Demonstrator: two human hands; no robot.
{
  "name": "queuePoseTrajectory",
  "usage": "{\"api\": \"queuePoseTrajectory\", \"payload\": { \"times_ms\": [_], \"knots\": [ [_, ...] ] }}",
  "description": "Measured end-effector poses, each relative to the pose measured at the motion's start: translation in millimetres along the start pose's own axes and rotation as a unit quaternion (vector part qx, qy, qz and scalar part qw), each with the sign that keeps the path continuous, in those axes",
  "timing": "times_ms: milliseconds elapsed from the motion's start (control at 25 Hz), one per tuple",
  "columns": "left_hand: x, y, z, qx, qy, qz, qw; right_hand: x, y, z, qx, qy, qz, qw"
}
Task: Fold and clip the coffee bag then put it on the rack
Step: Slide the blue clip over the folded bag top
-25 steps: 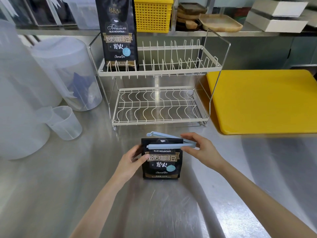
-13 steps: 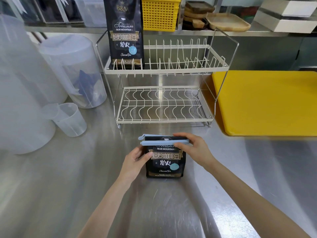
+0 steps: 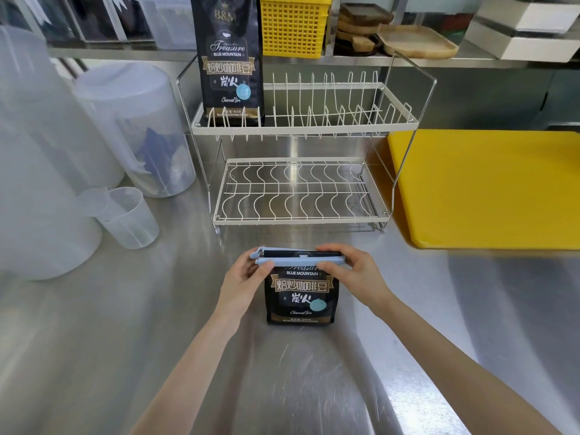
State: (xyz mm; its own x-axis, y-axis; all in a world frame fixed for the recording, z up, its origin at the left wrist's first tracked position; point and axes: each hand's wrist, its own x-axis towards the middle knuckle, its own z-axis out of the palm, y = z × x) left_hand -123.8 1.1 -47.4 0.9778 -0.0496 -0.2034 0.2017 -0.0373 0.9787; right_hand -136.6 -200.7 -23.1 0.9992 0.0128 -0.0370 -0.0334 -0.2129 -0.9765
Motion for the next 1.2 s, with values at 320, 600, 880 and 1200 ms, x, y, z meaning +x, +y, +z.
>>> {"api": "queuePoseTrajectory", "payload": {
  "times_ms": [320, 600, 880, 1200],
  "knots": [
    [0.1, 7.1, -7.8, 0.091, 0.010, 0.027, 0.995, 6.5, -18.4, -4.5, -0.214, -0.063, -0.053, 0.973],
    [1.8, 15.3, -15.0, 0.197, -0.007, 0.079, 0.977, 25.0, -35.4, 35.1, -0.437, -0.150, -0.123, 0.878],
    [5.9, 24.9, -30.9, 0.421, -0.083, 0.177, 0.885, 21.4, -34.4, 37.8, -0.429, -0.129, -0.115, 0.886],
    [11.8, 29.6, -36.1, 0.570, -0.051, 0.302, 0.762, 19.9, -33.3, 38.5, -0.434, -0.117, -0.105, 0.887]
  ]
}}
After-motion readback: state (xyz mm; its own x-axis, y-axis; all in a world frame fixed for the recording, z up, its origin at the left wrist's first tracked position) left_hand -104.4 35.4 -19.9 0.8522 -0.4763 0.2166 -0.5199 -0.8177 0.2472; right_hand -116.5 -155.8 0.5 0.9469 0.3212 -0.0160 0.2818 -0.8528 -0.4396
